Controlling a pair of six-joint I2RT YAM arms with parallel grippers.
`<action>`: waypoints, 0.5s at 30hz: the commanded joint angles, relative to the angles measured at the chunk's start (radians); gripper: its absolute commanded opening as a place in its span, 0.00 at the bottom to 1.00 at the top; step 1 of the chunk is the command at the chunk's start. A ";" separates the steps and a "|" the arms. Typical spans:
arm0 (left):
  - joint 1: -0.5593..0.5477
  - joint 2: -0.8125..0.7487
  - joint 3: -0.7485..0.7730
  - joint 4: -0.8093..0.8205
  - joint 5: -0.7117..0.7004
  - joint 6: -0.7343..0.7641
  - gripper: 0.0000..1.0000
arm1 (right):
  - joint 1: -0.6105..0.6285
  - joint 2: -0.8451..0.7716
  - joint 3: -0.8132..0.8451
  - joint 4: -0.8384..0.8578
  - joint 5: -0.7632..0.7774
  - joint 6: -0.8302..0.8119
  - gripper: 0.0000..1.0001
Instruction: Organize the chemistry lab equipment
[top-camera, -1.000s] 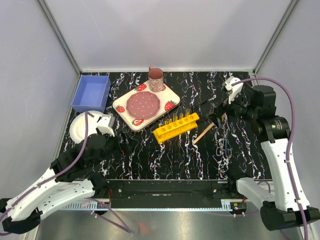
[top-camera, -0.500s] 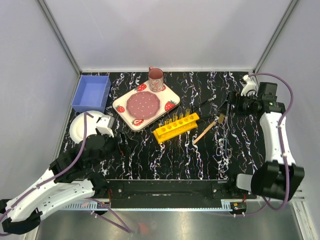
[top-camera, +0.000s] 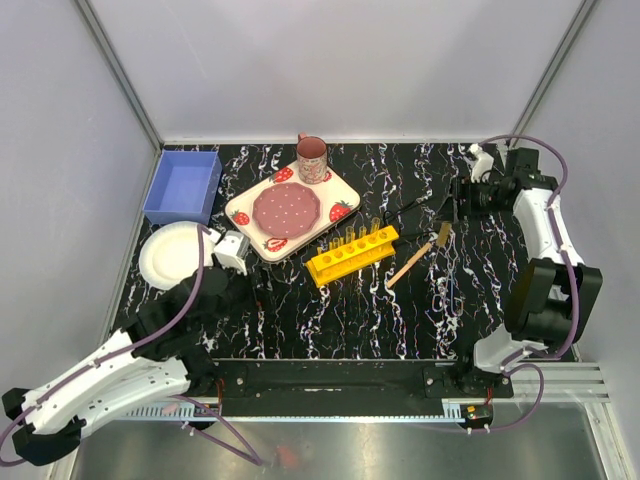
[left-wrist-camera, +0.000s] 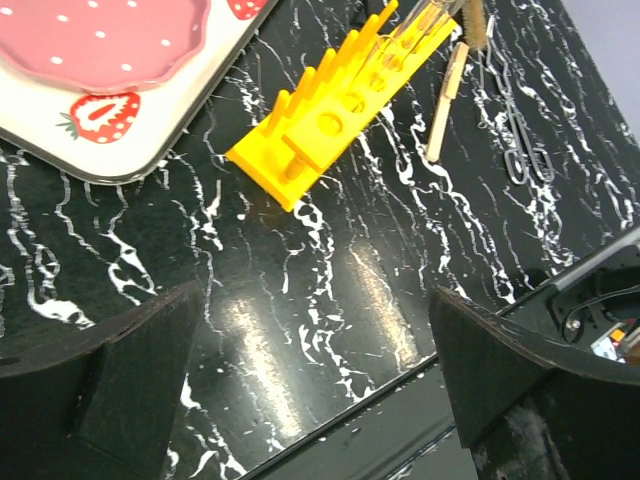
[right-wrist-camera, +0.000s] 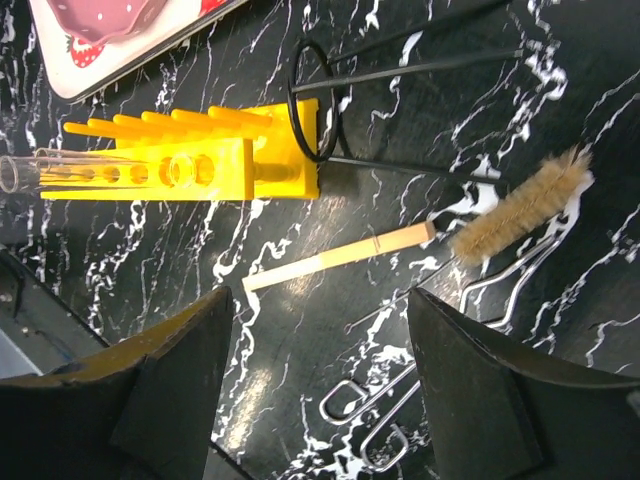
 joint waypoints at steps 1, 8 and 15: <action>0.003 0.020 -0.026 0.122 0.061 -0.066 0.99 | 0.047 0.033 0.085 -0.018 0.046 -0.083 0.74; 0.005 0.002 -0.062 0.148 0.035 -0.212 0.99 | 0.137 0.113 0.111 0.044 0.090 -0.114 0.65; 0.005 0.073 -0.020 0.160 0.029 -0.241 0.99 | 0.233 0.165 0.114 0.109 0.141 -0.114 0.60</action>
